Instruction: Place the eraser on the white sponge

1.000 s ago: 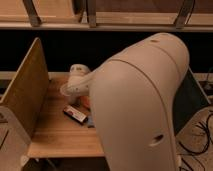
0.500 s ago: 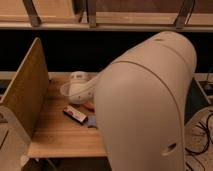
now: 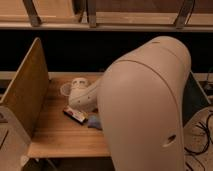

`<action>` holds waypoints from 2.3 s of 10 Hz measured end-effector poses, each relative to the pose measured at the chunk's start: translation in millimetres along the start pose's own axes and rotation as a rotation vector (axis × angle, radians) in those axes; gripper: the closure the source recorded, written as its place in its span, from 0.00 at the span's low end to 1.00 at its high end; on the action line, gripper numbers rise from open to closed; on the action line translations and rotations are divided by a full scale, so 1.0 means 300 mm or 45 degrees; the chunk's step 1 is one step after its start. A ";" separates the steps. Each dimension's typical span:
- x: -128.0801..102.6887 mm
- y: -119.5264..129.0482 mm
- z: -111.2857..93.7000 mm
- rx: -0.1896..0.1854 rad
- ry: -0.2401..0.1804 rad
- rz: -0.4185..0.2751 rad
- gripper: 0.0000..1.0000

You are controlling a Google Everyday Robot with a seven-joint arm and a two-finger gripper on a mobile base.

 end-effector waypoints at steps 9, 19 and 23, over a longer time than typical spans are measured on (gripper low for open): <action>-0.103 0.144 -0.073 0.015 -0.070 -0.286 0.30; -0.239 0.320 0.125 -0.177 -0.018 -0.524 0.30; -0.301 0.317 0.205 -0.222 0.014 -0.586 0.30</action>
